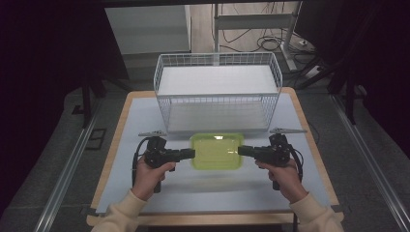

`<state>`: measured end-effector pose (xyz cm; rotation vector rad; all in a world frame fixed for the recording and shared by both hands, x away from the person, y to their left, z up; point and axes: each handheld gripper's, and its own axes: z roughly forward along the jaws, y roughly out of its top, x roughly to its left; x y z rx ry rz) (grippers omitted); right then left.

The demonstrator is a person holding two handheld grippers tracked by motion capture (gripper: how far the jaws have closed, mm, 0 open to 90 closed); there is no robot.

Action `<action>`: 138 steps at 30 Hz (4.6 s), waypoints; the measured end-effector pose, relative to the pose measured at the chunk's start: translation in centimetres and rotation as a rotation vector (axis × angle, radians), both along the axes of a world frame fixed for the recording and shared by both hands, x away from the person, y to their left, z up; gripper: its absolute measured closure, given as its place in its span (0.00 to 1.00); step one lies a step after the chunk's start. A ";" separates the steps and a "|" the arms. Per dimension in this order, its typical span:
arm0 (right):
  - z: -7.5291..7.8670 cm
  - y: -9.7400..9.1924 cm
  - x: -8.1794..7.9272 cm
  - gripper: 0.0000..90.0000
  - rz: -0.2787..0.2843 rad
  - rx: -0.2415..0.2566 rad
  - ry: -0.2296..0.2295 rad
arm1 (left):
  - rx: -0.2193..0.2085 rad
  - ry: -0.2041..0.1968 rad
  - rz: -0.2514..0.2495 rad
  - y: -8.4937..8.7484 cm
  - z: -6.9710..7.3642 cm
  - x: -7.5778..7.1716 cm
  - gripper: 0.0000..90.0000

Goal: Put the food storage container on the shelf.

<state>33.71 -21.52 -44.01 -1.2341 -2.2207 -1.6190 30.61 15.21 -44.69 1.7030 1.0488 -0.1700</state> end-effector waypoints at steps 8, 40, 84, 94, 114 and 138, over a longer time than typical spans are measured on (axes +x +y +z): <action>2.3 0.1 0.3 0.90 -0.006 -0.012 -0.032 | -0.003 -0.023 0.002 0.1 1.7 0.5 0.90; 7.3 -0.2 2.1 0.90 -0.036 -0.027 -0.096 | 0.013 -0.063 -0.009 -0.5 6.9 3.7 0.91; 13.7 0.6 6.8 0.89 -0.048 -0.028 -0.167 | -0.020 -0.117 0.022 0.2 12.7 8.4 0.91; 14.3 1.3 10.3 0.89 -0.071 -0.028 -0.124 | -0.038 -0.057 0.034 0.7 12.8 11.8 0.90; 15.8 2.3 15.5 0.89 -0.131 -0.079 -0.060 | -0.047 0.010 0.086 1.0 12.7 17.8 0.90; 12.8 3.5 19.0 0.78 -0.216 -0.118 -0.023 | -0.021 0.046 0.159 0.2 11.5 20.7 0.83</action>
